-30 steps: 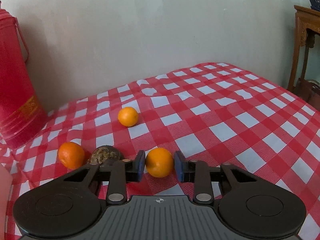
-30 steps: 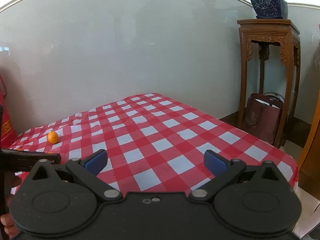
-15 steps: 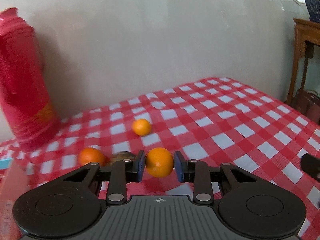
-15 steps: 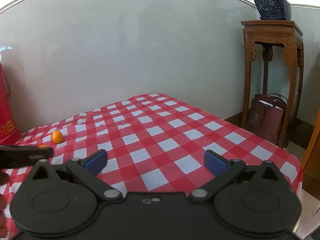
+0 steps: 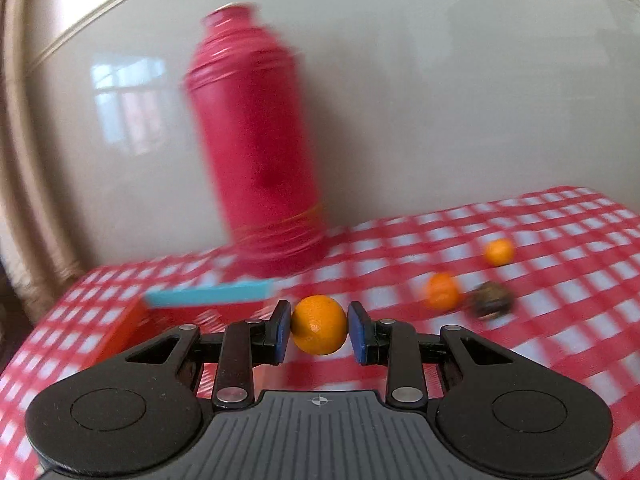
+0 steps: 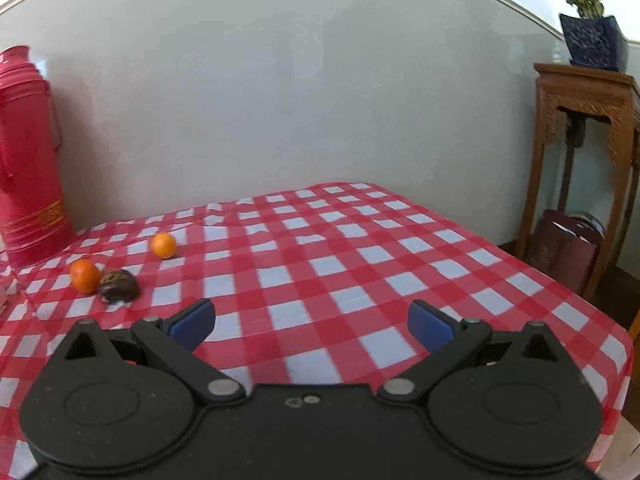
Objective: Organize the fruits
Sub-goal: 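Carry the mandarin into the box and open the left gripper, then withdraw the left tool from the box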
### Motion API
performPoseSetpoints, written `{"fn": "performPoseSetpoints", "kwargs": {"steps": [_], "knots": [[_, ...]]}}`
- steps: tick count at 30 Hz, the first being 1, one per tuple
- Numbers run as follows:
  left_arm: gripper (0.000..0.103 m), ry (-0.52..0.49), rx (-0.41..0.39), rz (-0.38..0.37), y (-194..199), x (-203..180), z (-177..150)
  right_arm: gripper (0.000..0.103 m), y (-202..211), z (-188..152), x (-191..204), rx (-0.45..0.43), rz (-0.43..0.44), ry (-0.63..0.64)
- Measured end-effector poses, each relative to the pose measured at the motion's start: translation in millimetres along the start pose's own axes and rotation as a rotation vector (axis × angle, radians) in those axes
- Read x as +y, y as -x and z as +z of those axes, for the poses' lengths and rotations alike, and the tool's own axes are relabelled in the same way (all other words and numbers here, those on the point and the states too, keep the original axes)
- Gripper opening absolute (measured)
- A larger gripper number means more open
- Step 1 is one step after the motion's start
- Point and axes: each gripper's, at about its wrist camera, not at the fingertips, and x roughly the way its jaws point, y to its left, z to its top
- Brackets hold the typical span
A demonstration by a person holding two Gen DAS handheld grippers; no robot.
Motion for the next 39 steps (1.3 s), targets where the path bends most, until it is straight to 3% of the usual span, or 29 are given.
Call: {"fn": "performPoseSetpoints", "kwargs": {"steps": [5,12,25,26,28,29,30,32,39], "knots": [[0.031,0.054,0.067,0.084,-13.4,45.3,-21.4,0.097,1.0,-1.7,18.9,-0.002,0.020,0.039],[0.032,0.119,0.153,0.096,-28.0,74.2,-39.6,0.097,1.1,-2.4,39.7,-0.001,0.050,0.074],[0.033,0.171,0.170,0.089,-16.2,92.7,-49.2,0.097,5.9,-3.6,89.2,-0.010,0.141,0.149],[0.036,0.178,0.158,0.089,-11.7,95.3,-48.7,0.097,5.9,-3.6,91.7,-0.009,0.147,0.152],[0.054,0.192,0.128,0.106,-1.0,100.6,-47.8,0.097,5.4,-4.0,97.7,-0.005,0.158,0.157],[0.073,0.205,0.107,0.136,5.8,103.9,-47.8,0.097,4.9,-4.1,100.5,-0.002,0.163,0.160],[0.082,0.218,0.078,0.168,13.5,108.0,-48.3,0.097,4.6,-4.4,103.4,-0.001,0.169,0.164],[0.084,0.236,0.029,0.214,27.5,116.6,-49.8,0.097,4.2,-5.4,110.3,0.000,0.178,0.175],[0.098,0.315,0.010,0.346,52.4,156.5,-68.9,0.097,1.7,-7.9,131.4,0.007,0.212,0.217]]}}
